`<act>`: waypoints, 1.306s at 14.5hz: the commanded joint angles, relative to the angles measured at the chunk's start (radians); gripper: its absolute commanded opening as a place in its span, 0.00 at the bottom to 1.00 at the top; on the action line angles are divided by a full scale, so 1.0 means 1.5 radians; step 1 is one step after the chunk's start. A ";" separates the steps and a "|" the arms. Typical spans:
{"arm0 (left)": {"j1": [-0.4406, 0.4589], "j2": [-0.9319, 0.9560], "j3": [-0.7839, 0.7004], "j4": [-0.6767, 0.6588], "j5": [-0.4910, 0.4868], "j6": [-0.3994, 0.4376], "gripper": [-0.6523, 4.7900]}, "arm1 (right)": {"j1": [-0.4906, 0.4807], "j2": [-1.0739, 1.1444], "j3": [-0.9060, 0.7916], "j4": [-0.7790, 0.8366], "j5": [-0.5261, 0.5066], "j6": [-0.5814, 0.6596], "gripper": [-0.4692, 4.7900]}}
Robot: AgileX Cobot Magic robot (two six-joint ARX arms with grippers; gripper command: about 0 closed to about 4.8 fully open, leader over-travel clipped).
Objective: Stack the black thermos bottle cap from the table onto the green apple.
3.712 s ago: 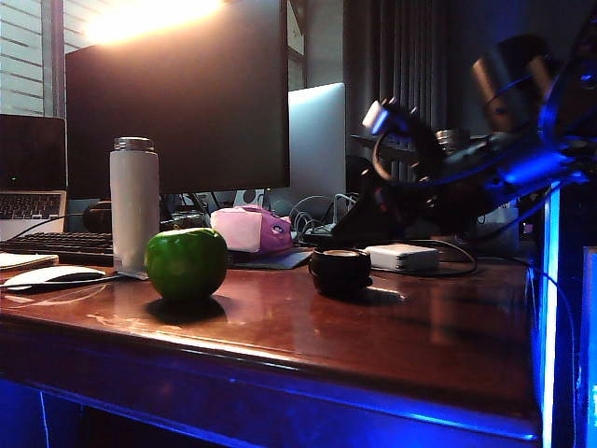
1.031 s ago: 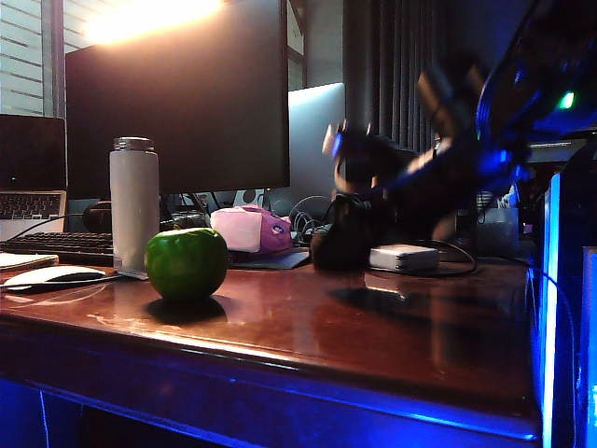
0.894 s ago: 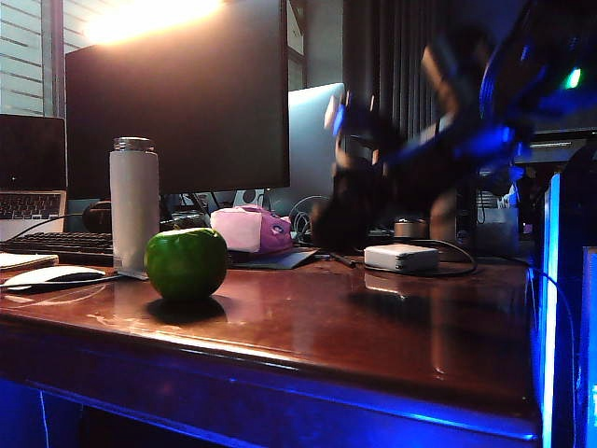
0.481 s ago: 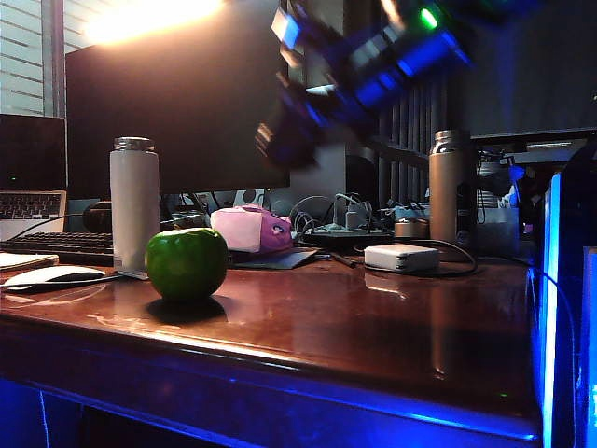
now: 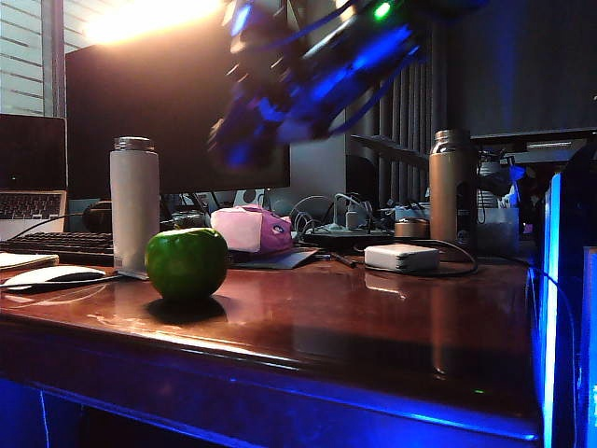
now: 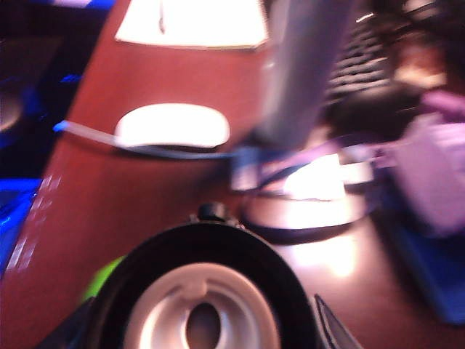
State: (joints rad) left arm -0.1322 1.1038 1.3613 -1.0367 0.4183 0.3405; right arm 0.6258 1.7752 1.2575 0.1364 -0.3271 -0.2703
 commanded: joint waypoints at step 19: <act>0.000 -0.002 0.003 0.004 0.003 0.001 0.12 | 0.079 0.130 0.120 -0.064 0.083 -0.067 0.61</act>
State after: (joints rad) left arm -0.1326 1.1038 1.3613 -1.0370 0.4183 0.3405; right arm 0.7357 1.9675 1.4307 0.0257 -0.2016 -0.3676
